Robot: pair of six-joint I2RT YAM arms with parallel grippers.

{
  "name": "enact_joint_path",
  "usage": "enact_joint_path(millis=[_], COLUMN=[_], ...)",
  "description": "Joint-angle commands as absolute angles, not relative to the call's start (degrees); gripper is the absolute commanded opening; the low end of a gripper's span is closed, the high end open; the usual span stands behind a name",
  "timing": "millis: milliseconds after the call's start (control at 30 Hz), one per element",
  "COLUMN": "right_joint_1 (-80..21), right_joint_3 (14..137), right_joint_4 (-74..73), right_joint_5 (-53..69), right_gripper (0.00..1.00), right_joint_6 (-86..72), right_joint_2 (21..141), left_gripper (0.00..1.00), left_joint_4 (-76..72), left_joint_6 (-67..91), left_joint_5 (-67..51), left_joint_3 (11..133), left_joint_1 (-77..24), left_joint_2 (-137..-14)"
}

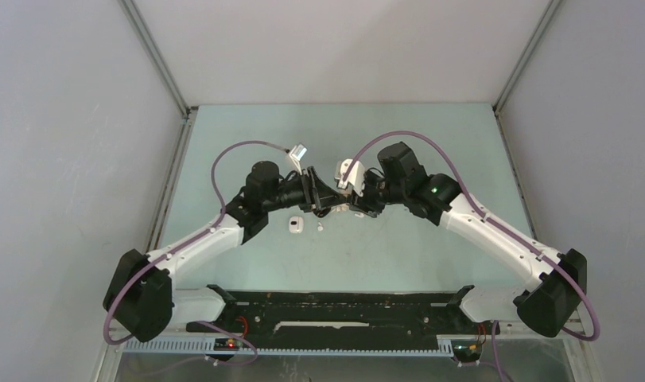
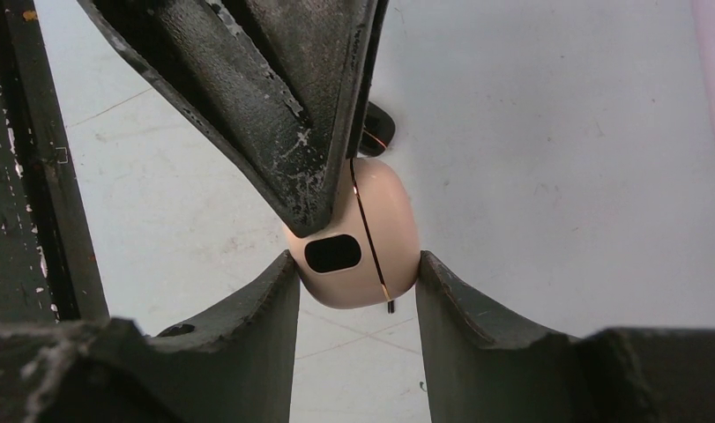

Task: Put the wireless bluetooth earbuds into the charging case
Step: Pick up the charging case at the center of the board.

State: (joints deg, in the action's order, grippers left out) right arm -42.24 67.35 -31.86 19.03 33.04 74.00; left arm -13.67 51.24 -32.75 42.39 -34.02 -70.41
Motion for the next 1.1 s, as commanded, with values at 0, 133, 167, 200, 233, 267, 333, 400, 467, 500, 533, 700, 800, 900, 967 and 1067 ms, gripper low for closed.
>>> enact_joint_path(millis=[0,133,167,200,233,267,333,400,467,500,533,700,800,900,967,1067], right_joint_1=[-42.74,-42.94,-42.98,-43.01,-43.11,-43.07,-43.19,-43.17,-43.20,-43.08,-42.64,-33.89,-27.22,-25.45,-26.06,-29.45], right_joint_3=[68.03,67.95,67.97,68.00,68.02,67.96,68.02,68.03,67.98,68.02,68.03,71.53,73.74,74.83,75.28,76.24], right_joint_4=[-30.15,-30.06,-30.06,-29.99,-29.98,-29.99,-30.06,-30.10,-30.24,-30.32,-30.38,-36.31,-40.17,-46.79,-50.97,-56.98], right_joint_5=[18.83,18.65,18.51,18.40,18.33,18.29,18.20,18.19,18.68,19.34,21.03,43.95,58.17,63.87,65.44,64.00], right_gripper=[0.32,0.32,0.32,0.32,0.32,0.32,0.32,0.33,0.36,0.40,0.44,0.70,0.75,0.73,0.70,0.64], right_joint_6=[33.35,33.32,33.33,33.31,33.31,33.31,33.31,33.27,32.87,32.32,31.58,26.17,24.29,29.77,32.63,36.35], right_joint_2=[72.43,72.68,72.75,72.79,72.86,72.86,73.02,73.29,73.30,73.14,72.90,70.73,70.97,71.26,71.50,72.06], left_gripper=[0.49,0.45,0.42,0.41,0.40,0.39,0.36,0.30,0.24,0.22,0.21,0.10,0.06,0.00,0.00,0.00], left_joint_4=[-17.70,-18.27,-18.31,-18.32,-18.31,-18.36,-18.62,-18.94,-19.32,-19.29,-19.07,-19.37,-19.43,-17.40,-15.77,-19.47], left_joint_6=[52.84,53.08,53.09,53.16,53.22,53.26,53.18,52.81,51.70,50.70,49.42,39.93,32.43,20.85,12.91,8.64], left_joint_5=[-35.30,-36.30,-36.53,-36.79,-37.02,-37.17,-37.33,-37.64,-37.87,-37.79,-37.35,-32.48,-27.05,-24.47,-22.73,-21.87], left_joint_3=[45.00,45.18,45.18,45.18,45.18,45.05,44.77,44.54,44.28,44.03,43.66,38.98,35.82,35.22,34.58,30.33], left_joint_1=[-34.84,-35.23,-35.24,-35.32,-35.33,-35.33,-35.42,-35.40,-35.42,-35.42,-35.42,-35.56,-38.00,-43.13,-45.83,-47.45], left_joint_2=[-71.32,-71.88,-72.02,-72.14,-72.22,-72.25,-72.09,-71.92,-71.56,-71.10,-70.84,-65.35,-59.43,-53.43,-49.64,-45.11])
